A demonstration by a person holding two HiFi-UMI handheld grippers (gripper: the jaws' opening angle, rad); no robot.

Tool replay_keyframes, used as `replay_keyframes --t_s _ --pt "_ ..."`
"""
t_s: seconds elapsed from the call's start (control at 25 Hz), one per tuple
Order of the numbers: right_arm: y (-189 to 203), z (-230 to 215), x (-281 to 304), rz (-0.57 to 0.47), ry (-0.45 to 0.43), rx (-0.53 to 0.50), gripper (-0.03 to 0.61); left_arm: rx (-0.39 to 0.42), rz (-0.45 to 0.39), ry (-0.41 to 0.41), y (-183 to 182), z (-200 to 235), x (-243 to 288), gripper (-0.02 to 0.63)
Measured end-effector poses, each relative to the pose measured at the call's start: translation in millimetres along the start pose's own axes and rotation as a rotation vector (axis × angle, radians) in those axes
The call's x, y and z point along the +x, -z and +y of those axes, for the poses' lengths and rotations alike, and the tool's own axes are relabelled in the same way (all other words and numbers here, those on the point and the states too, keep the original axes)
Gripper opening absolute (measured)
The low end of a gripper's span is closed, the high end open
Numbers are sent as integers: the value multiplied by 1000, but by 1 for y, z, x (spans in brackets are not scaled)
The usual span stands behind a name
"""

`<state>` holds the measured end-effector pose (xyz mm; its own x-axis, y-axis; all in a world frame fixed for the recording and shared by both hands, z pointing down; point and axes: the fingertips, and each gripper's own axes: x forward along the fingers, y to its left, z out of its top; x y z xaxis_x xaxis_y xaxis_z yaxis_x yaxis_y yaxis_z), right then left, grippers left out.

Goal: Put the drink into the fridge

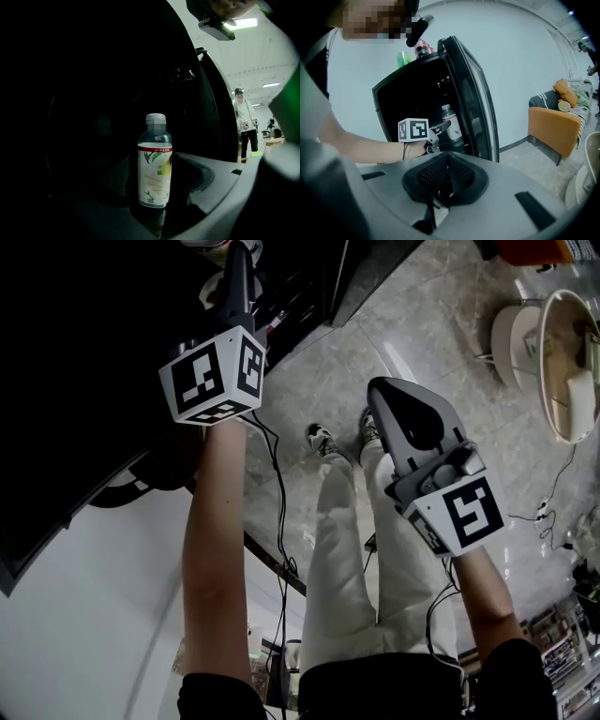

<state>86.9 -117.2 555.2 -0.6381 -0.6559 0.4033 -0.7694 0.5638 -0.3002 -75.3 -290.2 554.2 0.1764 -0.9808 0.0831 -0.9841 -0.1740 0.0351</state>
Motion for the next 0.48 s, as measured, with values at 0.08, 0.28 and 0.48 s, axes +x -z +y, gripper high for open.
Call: replay_keyframes --t_s 0.08,0.28,0.48 --pt "0 2 -2 -1 -3 -2 14 -9 -11 -14 -2 0 -11 305" --pt "0 5 -6 -4 -11 -4 15 -1 5 -1 -3 -15 -47 239" --pt "3 7 -1 -9 -13 -5 15 -52 26 18 1 -39 -85 70"
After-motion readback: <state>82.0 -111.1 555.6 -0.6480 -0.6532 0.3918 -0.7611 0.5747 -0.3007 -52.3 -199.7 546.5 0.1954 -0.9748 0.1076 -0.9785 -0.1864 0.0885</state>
